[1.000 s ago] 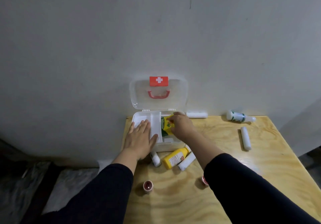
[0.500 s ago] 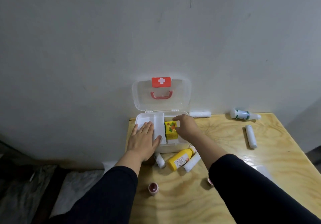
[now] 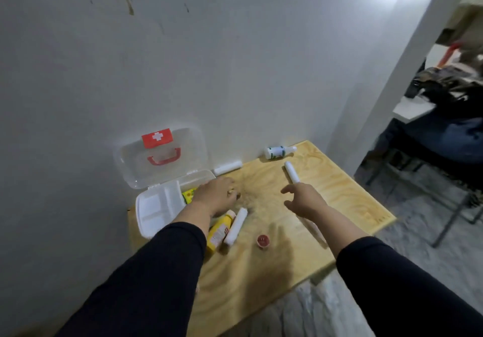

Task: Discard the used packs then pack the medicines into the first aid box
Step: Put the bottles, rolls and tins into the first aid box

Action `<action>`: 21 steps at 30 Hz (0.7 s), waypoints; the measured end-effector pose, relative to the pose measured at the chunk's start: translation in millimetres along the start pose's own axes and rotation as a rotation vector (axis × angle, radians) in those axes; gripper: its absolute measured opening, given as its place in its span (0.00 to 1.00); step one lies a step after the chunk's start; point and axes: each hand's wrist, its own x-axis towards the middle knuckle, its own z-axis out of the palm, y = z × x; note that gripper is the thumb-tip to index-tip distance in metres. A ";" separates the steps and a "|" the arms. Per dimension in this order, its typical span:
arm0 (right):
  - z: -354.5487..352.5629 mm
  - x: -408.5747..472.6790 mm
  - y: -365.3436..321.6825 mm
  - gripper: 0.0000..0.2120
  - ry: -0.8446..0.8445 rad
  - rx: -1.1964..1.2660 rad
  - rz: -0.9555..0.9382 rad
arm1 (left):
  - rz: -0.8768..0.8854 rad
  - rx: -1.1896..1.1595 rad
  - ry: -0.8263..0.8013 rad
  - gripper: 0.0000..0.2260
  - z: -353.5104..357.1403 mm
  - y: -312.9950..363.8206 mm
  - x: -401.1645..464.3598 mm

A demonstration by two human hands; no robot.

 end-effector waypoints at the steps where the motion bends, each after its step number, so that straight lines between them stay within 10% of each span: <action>1: -1.9 -6.3 13.3 0.18 0.017 0.004 0.042 | 0.040 -0.035 -0.041 0.21 3.0 14.9 5.4; 21: 47.5 -26.4 112.6 0.16 0.180 0.187 0.299 | 0.152 -0.040 -0.337 0.19 88.2 108.0 41.8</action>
